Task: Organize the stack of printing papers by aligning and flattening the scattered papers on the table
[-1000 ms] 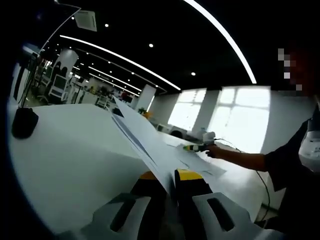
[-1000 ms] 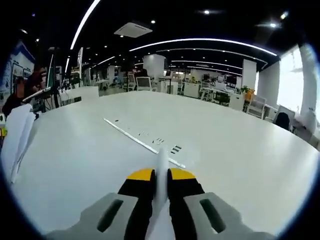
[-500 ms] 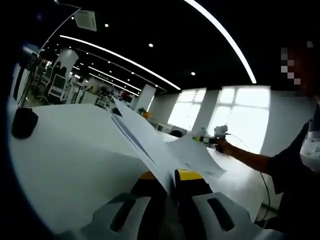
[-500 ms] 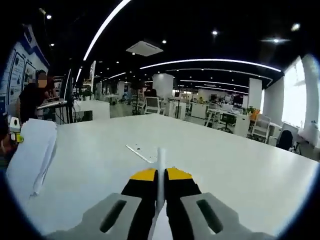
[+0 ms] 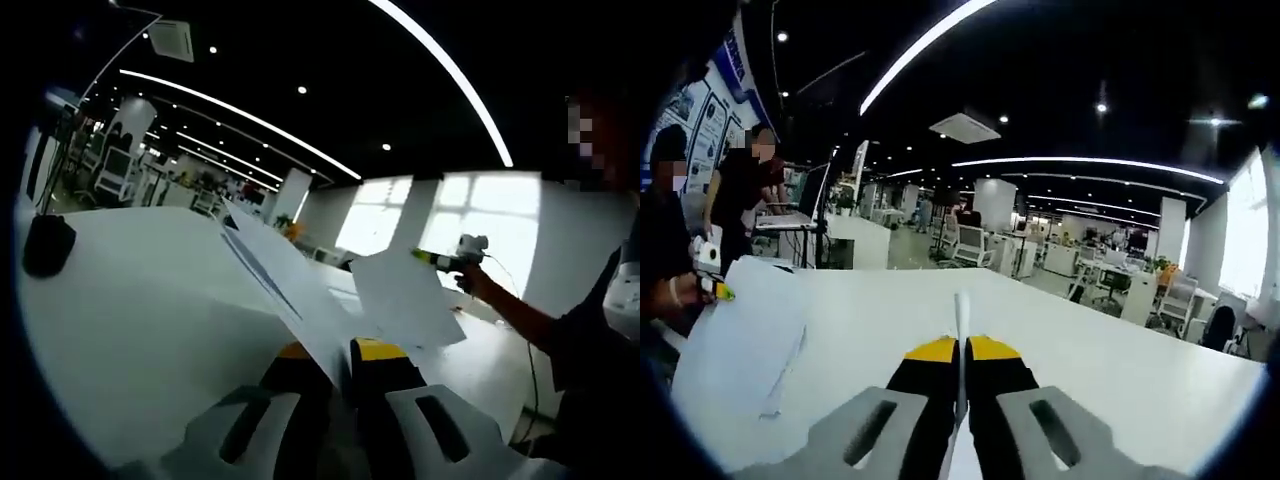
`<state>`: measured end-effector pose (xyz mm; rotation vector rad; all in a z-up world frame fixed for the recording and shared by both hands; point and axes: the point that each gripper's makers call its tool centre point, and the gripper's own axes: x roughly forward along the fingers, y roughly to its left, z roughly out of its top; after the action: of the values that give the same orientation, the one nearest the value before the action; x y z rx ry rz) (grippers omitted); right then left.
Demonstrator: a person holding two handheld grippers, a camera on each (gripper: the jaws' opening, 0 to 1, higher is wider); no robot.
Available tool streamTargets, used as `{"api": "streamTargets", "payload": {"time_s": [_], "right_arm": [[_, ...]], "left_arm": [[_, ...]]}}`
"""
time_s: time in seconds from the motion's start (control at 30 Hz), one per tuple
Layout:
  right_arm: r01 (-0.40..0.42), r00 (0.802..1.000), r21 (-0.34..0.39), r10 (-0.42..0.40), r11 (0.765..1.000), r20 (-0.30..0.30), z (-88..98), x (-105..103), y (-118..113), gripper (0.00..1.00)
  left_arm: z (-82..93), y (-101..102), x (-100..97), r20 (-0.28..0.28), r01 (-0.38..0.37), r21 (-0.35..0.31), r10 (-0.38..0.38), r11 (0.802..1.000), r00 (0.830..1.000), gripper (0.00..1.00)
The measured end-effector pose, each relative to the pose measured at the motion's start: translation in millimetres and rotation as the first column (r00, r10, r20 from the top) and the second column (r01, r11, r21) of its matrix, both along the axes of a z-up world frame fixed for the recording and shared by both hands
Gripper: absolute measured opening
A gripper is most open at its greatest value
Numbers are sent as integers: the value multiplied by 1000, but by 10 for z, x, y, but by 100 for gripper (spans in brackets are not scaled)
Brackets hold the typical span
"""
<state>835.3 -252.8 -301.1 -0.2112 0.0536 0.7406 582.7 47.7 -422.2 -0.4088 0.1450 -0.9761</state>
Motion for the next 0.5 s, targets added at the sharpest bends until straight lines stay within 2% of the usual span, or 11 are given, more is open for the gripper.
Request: {"api": "streamTargets", "payload": {"time_s": [0.2, 0.5], "right_arm": [[-7, 1000, -2, 7, 1000, 11, 67, -67, -5, 0], [-17, 1000, -1, 17, 1000, 23, 195, -182, -9, 0]], "left_arm": [[0, 14, 5, 1, 0, -1, 0, 1000, 1000, 12], [0, 145, 40, 1, -9, -2, 9, 1000, 1000, 12]]}}
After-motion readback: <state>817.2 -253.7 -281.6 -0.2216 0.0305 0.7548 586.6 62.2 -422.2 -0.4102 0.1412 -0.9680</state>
